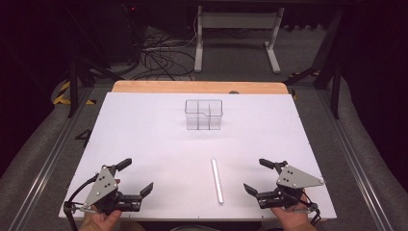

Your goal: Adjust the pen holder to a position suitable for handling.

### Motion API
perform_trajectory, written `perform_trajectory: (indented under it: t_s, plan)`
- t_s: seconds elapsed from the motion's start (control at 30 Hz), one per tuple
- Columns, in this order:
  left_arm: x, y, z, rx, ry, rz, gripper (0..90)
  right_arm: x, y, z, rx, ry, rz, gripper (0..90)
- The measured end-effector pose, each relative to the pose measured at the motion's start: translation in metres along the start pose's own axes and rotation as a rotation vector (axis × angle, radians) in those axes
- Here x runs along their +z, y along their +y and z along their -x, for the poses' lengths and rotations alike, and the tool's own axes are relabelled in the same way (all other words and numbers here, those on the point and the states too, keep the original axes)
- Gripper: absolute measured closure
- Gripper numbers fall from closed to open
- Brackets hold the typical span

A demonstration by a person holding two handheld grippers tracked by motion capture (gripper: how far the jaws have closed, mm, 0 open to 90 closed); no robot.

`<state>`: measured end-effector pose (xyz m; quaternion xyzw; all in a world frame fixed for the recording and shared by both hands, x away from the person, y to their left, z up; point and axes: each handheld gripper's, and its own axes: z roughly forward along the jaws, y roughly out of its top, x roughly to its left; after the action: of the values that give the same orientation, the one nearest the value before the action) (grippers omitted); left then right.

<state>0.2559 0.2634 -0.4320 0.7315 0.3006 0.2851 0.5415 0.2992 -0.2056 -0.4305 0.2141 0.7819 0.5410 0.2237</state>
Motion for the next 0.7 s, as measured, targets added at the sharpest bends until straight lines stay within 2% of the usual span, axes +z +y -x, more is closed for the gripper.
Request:
perform_trajectory:
  t_s: [0.33,0.53,0.7]
  plan:
    - [0.0003,0.0004,0.0014,0.016,0.002,-0.005,2.8,-0.0018,0.0002,0.0003,0.001,0.000,0.002,10.3]
    - [0.0008,0.0011,0.0059,0.057,0.024,-0.011,2.7,-0.0008,0.0008,-0.0005,-0.003,0.002,-0.003,10.6]
    - [0.0007,0.0008,0.0050,0.033,0.012,-0.009,2.7,-0.0012,0.0017,-0.0002,-0.007,0.000,0.000,10.7]
